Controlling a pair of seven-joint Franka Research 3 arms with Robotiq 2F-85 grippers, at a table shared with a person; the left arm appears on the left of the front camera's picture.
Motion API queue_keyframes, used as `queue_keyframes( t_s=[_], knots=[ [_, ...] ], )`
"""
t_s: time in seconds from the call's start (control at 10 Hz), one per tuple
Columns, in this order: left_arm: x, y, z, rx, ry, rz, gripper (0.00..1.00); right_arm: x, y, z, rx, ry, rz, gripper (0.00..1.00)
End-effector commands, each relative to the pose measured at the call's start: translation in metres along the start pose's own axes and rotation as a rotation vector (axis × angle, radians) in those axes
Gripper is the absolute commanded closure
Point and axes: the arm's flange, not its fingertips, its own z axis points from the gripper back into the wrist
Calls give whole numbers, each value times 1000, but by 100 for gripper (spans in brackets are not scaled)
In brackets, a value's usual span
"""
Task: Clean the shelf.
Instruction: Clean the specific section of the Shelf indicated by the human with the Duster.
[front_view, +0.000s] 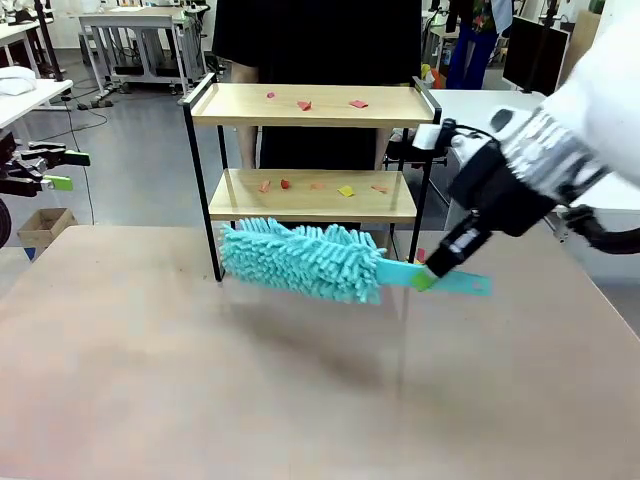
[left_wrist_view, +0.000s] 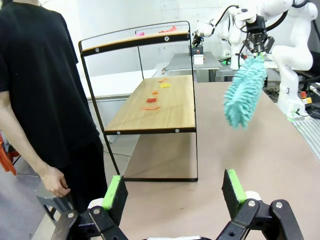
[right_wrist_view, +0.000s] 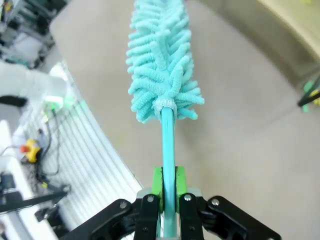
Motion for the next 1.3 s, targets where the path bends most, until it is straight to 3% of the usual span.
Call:
queue_keyframes(
  t_s=[0.0,0.6,0.8,0.9,1.2],
  knots=[
    [3,-2,1,1,1,-2,0,-99,10,8,-5,50,5,87],
    [3,-2,1,1,1,-2,0,-165,10,80,-145,383,-43,87],
    [3,-2,1,1,1,-2,0,-166,8,77,-149,378,-30,87],
    [3,-2,1,1,1,-2,0,-142,14,108,-145,383,-76,87],
    [3,-2,1,1,1,-2,0,-142,14,108,-145,383,-76,87]
  ],
)
